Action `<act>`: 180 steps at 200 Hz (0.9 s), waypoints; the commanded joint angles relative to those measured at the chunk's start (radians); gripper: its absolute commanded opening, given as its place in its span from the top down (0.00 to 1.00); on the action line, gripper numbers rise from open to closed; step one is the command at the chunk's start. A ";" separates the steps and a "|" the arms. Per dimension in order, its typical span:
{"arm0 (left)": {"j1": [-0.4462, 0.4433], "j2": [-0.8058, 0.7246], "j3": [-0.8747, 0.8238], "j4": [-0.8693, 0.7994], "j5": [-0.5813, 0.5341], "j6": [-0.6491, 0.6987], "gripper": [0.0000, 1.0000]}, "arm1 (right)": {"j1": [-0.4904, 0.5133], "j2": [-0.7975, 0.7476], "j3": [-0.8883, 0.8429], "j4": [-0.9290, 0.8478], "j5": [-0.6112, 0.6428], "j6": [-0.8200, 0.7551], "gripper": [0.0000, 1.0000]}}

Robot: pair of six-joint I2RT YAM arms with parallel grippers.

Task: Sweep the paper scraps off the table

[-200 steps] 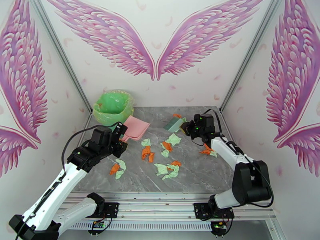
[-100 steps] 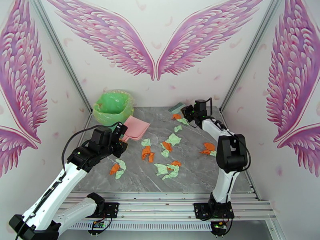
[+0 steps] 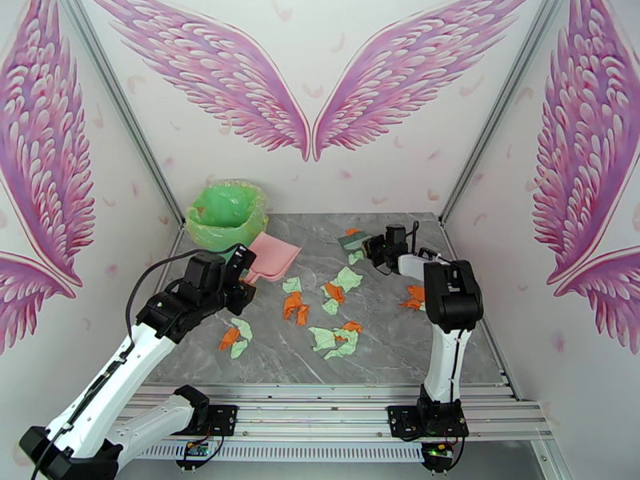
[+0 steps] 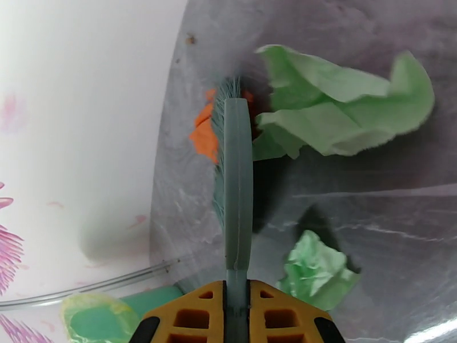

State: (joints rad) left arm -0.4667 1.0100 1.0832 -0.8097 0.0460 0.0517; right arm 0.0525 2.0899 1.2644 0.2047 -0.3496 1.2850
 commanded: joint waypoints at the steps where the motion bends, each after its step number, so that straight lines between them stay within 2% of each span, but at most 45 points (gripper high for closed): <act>1: -0.002 0.013 0.012 0.010 0.026 -0.001 1.00 | -0.019 -0.063 -0.083 0.060 -0.044 0.050 1.00; 51: -0.004 0.013 0.012 0.009 0.020 0.000 1.00 | -0.031 -0.251 -0.253 -0.016 -0.081 -0.033 1.00; 111: -0.011 -0.003 0.007 0.000 0.013 0.000 1.00 | -0.031 -0.615 -0.450 -0.220 -0.145 -0.159 1.00; 149: -0.014 -0.014 0.005 0.002 0.000 0.000 1.00 | -0.015 -0.873 -0.419 -0.433 -0.128 -0.279 1.00; 180: -0.013 -0.022 0.017 -0.005 0.006 0.005 1.00 | 0.123 -0.850 -0.308 -0.572 -0.276 -0.421 1.00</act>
State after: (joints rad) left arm -0.4778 1.0149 1.0832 -0.8101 0.0547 0.0517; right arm 0.0750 1.2091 0.8757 -0.2176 -0.4942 1.0088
